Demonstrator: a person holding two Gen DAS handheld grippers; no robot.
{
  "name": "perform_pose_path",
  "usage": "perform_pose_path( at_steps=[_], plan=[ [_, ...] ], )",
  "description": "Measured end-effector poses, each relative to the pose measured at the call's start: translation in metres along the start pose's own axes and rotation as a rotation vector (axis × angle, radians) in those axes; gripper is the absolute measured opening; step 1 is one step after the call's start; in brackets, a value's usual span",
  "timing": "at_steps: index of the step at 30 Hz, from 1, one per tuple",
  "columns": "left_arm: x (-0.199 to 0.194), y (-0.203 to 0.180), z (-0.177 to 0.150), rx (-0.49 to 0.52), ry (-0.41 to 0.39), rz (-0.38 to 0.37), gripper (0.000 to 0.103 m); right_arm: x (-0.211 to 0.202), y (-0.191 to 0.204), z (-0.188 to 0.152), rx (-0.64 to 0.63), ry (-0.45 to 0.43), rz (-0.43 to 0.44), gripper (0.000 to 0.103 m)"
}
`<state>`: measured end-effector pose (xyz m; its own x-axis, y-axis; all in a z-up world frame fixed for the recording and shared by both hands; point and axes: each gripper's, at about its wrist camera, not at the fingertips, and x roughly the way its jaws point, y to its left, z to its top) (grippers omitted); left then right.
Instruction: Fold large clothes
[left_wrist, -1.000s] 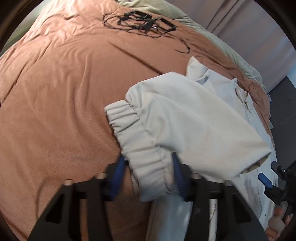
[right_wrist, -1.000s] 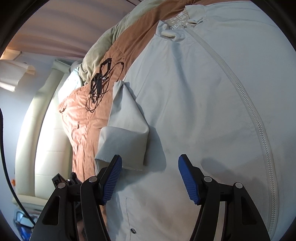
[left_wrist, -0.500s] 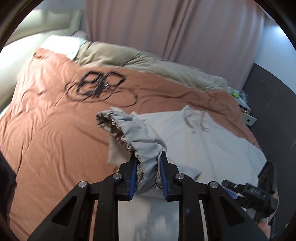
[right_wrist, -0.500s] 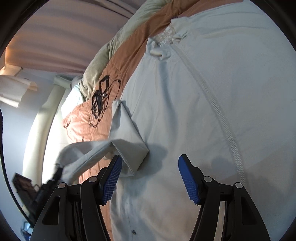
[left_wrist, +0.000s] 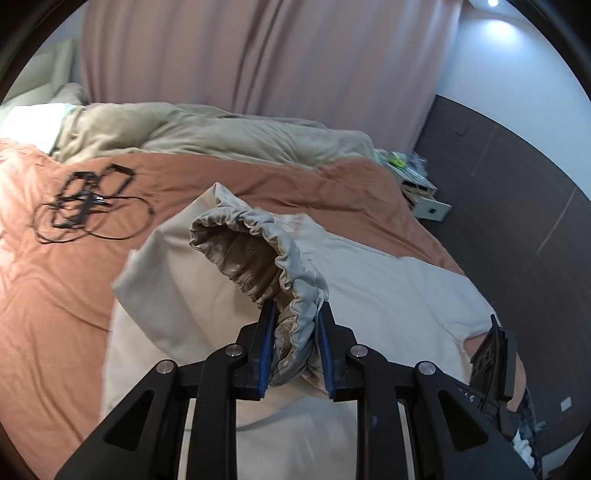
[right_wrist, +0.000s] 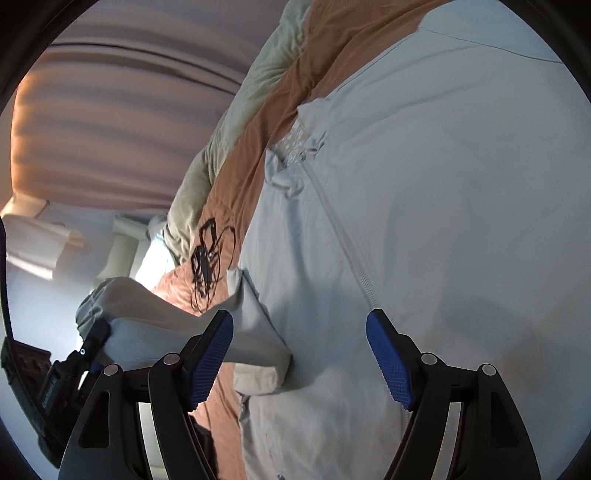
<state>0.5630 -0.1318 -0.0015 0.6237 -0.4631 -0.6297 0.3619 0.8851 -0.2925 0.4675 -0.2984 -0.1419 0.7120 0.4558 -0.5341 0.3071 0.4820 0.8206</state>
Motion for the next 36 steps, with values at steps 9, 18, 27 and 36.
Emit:
perform_pose_path(
  at_steps=[9, 18, 27, 36],
  plan=[
    [0.05, -0.051, -0.007, 0.036, 0.121, -0.125, 0.03, -0.022, -0.034, 0.014, 0.13, -0.059, 0.001, 0.083],
    [0.027, -0.029, -0.015, 0.019, 0.107, -0.035, 0.082, -0.014, -0.048, 0.016, 0.151, -0.036, -0.011, 0.083],
    [-0.007, 0.061, -0.052, -0.008, 0.099, 0.205, 0.082, 0.007, -0.065, 0.014, 0.183, -0.016, -0.096, 0.082],
    [-0.002, 0.148, -0.105, -0.103, 0.167, 0.33, 0.06, 0.022, -0.075, 0.018, 0.202, -0.045, -0.111, 0.065]
  ],
)
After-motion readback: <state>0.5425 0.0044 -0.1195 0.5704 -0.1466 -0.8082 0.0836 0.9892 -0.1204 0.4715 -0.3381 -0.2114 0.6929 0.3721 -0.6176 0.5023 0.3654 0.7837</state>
